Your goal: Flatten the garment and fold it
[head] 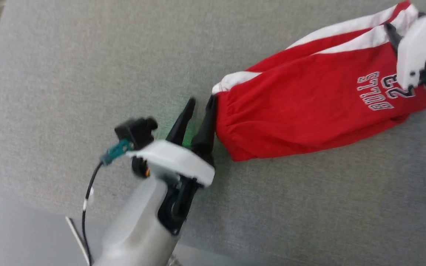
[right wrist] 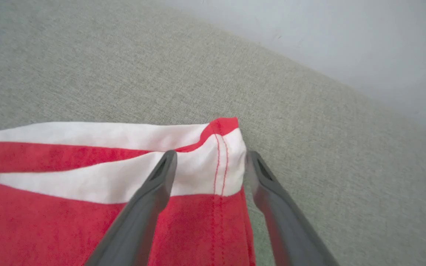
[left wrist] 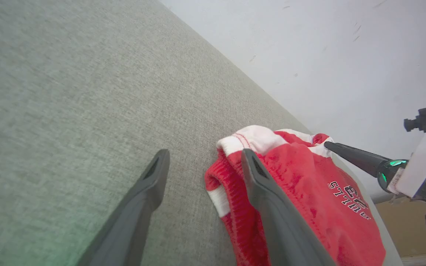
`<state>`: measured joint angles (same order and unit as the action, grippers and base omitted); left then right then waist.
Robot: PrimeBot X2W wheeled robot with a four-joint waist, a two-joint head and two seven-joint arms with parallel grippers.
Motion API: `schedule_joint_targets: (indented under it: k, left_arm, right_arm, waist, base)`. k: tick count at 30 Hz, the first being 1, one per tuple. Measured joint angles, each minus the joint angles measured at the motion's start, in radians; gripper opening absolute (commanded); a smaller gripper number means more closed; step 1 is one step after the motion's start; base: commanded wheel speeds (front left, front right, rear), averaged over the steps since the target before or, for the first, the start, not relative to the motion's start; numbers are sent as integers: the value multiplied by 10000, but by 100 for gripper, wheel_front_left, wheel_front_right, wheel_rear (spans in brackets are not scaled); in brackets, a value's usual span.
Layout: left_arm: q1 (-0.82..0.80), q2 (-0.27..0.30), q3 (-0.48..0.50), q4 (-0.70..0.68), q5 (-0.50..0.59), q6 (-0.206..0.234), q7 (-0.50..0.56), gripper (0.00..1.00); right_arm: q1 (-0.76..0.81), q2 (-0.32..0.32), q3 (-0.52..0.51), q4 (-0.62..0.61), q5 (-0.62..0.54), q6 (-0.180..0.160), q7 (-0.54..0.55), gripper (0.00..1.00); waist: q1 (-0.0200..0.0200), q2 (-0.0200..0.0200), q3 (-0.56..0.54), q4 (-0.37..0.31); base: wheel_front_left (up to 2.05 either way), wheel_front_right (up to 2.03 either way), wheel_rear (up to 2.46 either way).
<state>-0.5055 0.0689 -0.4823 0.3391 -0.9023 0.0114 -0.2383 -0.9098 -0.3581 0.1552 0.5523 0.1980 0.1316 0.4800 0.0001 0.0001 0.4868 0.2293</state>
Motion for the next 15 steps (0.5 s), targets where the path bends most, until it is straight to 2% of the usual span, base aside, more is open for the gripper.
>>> schedule_joint_targets:
  k: [3,6,15]
  left_arm:
    - [527,259,-71,-127,270,180,-13,100]
    - [965,499,-255,-372,587,401,-56,100]
    - [1572,986,-980,-491,1762,970,-84,100]
  right_arm:
    - [688,-79,-328,-539,125,0,-767,100]
    - [1606,132,-999,-1361,284,-2,-1603,100]
    - [5105,1762,-2470,-3923,86,0,-3469,100]
  waist:
    - [-1,0,-437,-93]
    - [-2,0,-898,-194]
    - [-4,0,-2011,-693]
  base:
    - [0,0,0]
    - [0,0,0]
    - [0,0,0]
